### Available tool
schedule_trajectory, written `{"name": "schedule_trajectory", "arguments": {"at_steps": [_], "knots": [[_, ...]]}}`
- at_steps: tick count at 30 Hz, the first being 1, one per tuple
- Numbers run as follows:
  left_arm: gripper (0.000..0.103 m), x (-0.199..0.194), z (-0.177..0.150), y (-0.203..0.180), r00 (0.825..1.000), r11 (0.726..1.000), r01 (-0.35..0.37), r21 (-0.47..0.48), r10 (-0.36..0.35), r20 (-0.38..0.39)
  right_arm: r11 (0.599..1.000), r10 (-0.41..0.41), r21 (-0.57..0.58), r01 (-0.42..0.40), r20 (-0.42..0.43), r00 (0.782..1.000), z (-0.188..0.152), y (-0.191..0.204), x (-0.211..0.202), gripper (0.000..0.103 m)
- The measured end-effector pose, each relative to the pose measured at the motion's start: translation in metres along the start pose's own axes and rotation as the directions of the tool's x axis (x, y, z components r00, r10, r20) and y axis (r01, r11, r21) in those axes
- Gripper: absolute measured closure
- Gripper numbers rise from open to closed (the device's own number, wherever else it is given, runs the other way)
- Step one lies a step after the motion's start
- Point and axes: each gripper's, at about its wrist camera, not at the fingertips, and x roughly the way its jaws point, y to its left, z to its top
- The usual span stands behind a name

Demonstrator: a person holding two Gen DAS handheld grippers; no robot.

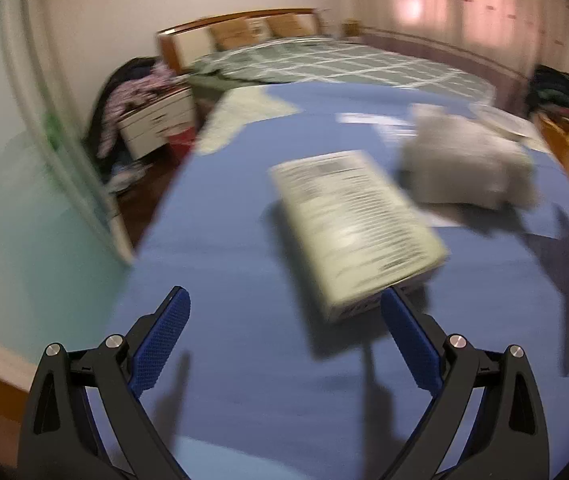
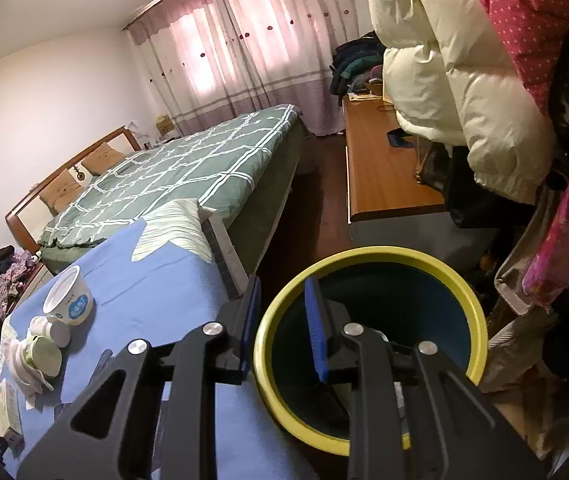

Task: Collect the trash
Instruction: 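Grasp the white barcode-printed box with the left gripper, then carry the white box over the yellow bin and open the left gripper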

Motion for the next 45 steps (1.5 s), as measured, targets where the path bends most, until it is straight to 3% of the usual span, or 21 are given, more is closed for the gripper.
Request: {"name": "schedule_trajectory", "arguments": {"at_steps": [2, 4, 9, 13, 19, 24, 25, 29, 31, 40, 45], "knots": [[0.008, 0.0, 0.0, 0.015, 1.0, 0.999, 0.009, -0.048, -0.009, -0.006, 1.0, 0.005, -0.003, -0.005, 0.001, 1.0, 0.0, 0.003, 0.0, 0.081], [0.008, -0.004, 0.004, 0.023, 0.997, 0.993, 0.072, -0.093, -0.071, 0.007, 1.0, 0.007, -0.009, -0.007, 0.003, 1.0, 0.0, 0.006, -0.001, 0.08], [0.007, -0.009, 0.025, -0.004, 0.985, 0.982, 0.167, -0.084, -0.162, 0.057, 1.0, 0.017, -0.024, -0.017, 0.006, 1.0, -0.001, 0.015, -0.004, 0.076], [0.005, 0.0, 0.044, -0.034, 0.99, 0.991, 0.126, -0.044, -0.123, 0.063, 0.999, 0.022, -0.025, -0.022, 0.005, 1.0, -0.001, 0.016, -0.003, 0.075], [0.005, 0.043, 0.057, -0.043, 0.998, 0.997, 0.041, -0.072, -0.044, -0.039, 0.999, 0.026, -0.02, -0.026, -0.007, 1.0, -0.003, 0.014, 0.001, 0.073], [0.005, 0.067, 0.06, -0.042, 0.994, 0.995, 0.057, -0.086, -0.064, -0.083, 1.0, 0.027, -0.012, -0.027, -0.021, 0.999, -0.005, 0.012, 0.008, 0.072], [0.006, 0.071, 0.06, -0.04, 0.993, 0.994, 0.063, -0.092, -0.071, -0.09, 1.0, 0.029, -0.012, -0.029, -0.023, 0.999, -0.006, 0.012, 0.009, 0.072], [0.031, 0.079, 0.063, -0.035, 0.991, 0.99, 0.086, -0.11, -0.096, -0.093, 0.999, 0.031, -0.009, -0.031, -0.024, 0.999, -0.006, 0.012, 0.009, 0.072], [0.032, 0.078, 0.063, -0.034, 0.988, 0.988, 0.11, -0.105, -0.12, -0.093, 0.999, 0.035, -0.007, -0.035, -0.023, 0.999, -0.007, 0.012, 0.009, 0.072], [0.032, 0.02, 0.056, -0.058, 0.984, 0.984, 0.177, -0.012, -0.177, 0.012, 0.999, 0.043, 0.009, -0.043, -0.003, 0.999, -0.003, 0.0, -0.006, 0.071], [0.032, -0.02, 0.055, -0.106, 0.956, 0.954, 0.286, 0.091, -0.291, 0.042, 0.999, 0.029, 0.016, -0.03, 0.019, 0.999, 0.0, -0.013, -0.02, 0.066]]}}
